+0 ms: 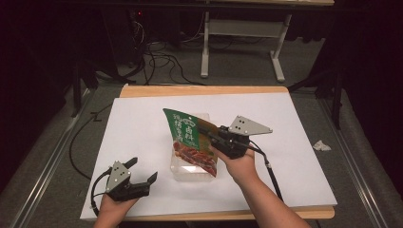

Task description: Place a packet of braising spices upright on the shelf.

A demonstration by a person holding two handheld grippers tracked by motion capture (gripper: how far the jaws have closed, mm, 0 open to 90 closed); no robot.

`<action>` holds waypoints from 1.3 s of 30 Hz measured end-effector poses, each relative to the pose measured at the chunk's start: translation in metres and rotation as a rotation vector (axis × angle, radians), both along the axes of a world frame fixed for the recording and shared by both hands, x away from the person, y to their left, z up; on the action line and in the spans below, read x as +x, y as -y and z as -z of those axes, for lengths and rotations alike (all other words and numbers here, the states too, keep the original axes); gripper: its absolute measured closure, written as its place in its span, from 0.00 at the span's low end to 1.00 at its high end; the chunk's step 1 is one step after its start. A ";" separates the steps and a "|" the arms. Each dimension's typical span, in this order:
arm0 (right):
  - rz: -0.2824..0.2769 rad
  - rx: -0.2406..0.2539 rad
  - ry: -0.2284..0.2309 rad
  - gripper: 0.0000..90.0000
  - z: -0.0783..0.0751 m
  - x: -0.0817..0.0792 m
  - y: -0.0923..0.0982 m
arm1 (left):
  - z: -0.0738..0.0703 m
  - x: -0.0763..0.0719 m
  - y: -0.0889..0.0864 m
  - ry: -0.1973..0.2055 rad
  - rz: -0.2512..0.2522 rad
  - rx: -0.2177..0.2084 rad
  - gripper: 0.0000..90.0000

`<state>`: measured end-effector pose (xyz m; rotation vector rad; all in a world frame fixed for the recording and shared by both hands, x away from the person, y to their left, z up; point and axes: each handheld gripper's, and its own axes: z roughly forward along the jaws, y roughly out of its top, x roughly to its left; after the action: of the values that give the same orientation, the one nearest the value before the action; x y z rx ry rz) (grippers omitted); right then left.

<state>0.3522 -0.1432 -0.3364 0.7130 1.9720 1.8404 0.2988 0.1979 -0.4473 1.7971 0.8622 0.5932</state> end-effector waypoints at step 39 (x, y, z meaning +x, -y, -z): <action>0.020 0.013 -0.027 1.00 0.024 0.009 -0.002 | 0.000 -0.002 -0.002 0.002 -0.003 0.012 0.14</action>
<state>0.3615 -0.1408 -0.3604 0.7626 1.9634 1.8429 0.2965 0.1999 -0.4472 1.8059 0.8620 0.6034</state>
